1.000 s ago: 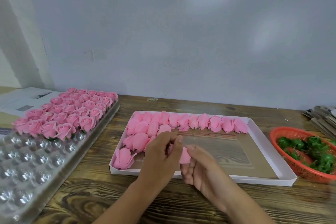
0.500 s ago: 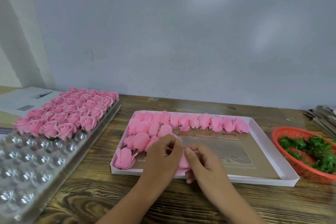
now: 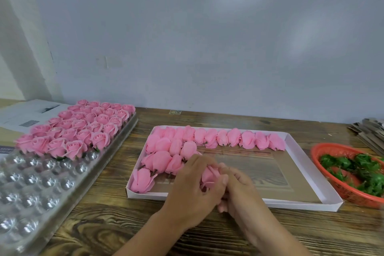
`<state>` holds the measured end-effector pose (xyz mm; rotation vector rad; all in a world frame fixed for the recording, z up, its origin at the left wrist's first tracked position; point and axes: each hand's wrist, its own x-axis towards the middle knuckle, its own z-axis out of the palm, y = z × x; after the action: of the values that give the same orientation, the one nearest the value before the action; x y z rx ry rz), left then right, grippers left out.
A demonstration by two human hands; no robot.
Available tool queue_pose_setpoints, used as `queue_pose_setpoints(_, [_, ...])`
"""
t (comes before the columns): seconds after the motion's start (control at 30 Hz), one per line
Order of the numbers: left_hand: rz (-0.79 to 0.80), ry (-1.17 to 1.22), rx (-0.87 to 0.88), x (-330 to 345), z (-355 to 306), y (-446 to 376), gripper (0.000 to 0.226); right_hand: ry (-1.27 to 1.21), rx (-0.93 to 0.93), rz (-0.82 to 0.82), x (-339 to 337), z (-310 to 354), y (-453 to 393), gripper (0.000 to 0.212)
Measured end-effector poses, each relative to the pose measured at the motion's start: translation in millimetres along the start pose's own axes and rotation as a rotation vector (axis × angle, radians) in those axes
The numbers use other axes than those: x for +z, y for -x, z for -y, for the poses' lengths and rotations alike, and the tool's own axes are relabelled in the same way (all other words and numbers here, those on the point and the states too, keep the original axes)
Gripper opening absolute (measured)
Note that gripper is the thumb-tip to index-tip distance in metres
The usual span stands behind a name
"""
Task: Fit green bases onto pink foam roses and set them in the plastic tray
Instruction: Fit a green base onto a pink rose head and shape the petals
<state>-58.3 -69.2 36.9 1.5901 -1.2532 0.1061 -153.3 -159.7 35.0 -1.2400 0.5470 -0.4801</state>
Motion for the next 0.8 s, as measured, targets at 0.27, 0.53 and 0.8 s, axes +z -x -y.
queue_pose_setpoints(0.27, [-0.171,-0.059,-0.119,4,6,-4,0.023,0.059,0.026,0.123,6,6,5,0.03])
queue_pose_setpoints(0.53, [-0.149,0.164,-0.345,1,9,-7,0.024,0.195,-0.168,0.095,4,7,7,0.01])
queue_pose_setpoints(0.8, [-0.218,0.117,-0.397,-1,20,-12,0.036,0.175,-0.209,0.098,4,5,5,0.014])
